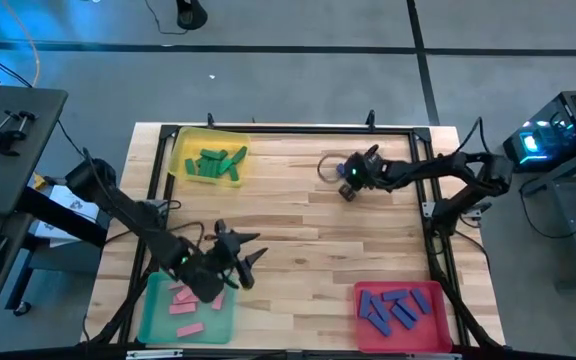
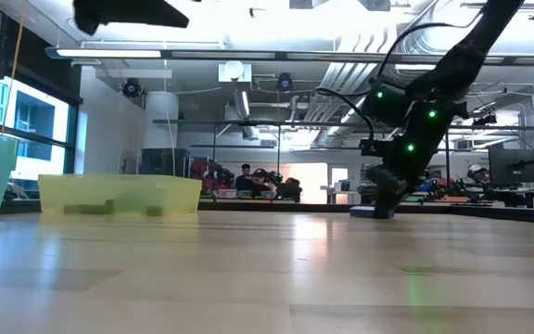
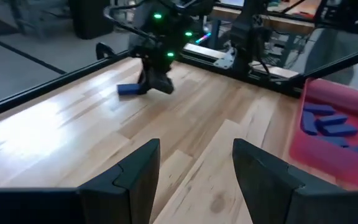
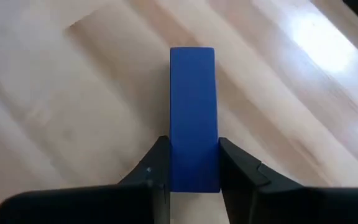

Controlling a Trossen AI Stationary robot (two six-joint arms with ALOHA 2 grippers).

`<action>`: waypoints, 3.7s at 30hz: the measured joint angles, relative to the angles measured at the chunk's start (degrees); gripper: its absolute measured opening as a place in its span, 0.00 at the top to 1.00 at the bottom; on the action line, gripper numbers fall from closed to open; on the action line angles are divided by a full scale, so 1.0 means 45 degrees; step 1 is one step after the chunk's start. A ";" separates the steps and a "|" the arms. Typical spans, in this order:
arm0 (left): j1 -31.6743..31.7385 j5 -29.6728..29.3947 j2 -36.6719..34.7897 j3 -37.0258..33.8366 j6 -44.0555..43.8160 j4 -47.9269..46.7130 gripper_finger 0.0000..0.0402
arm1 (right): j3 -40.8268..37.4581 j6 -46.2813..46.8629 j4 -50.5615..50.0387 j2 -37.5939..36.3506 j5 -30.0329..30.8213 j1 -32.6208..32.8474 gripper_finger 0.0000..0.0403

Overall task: Sort blocks
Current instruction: Put the violet block into the pink bin, then return to Home Position

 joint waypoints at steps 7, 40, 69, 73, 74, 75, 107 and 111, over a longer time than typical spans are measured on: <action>-0.0665 -0.0954 0.1469 -0.0004 -0.1265 0.0096 0.53 | -0.0045 0.1557 -0.0339 -0.2370 0.2215 0.4455 0.83; -0.0505 -0.1545 0.2082 -0.0004 -0.1227 0.0569 0.53 | 0.4775 1.9939 -0.7280 0.0762 0.0722 2.2271 0.83; 0.3257 0.6553 0.1206 -0.0642 0.5771 0.6858 0.53 | 0.4536 0.2637 -0.5181 -0.1752 0.0046 1.3639 0.54; 0.4217 0.6923 -0.0169 -0.2816 0.5889 0.8481 0.56 | 0.2412 0.1639 -0.2701 -0.4114 -0.0441 1.2757 0.61; 0.4436 0.7323 -0.0590 -0.3552 0.5886 0.9127 0.57 | 0.1693 0.1633 -0.2173 -0.4867 -0.0403 1.2592 0.62; 0.4644 0.7725 -0.1000 -0.4289 0.5877 0.9774 0.58 | 0.0903 0.1679 -0.1587 -0.5616 -0.0369 1.2405 0.63; 1.1509 1.6523 -1.0822 -1.1686 0.4616 1.0593 0.82 | -0.7407 0.0777 0.3840 -1.8024 -0.8101 0.4989 0.64; 1.1072 1.6662 -1.1543 -1.1681 0.5351 1.0161 0.82 | -0.7407 0.0506 0.3546 -1.8281 -0.8090 0.4989 0.64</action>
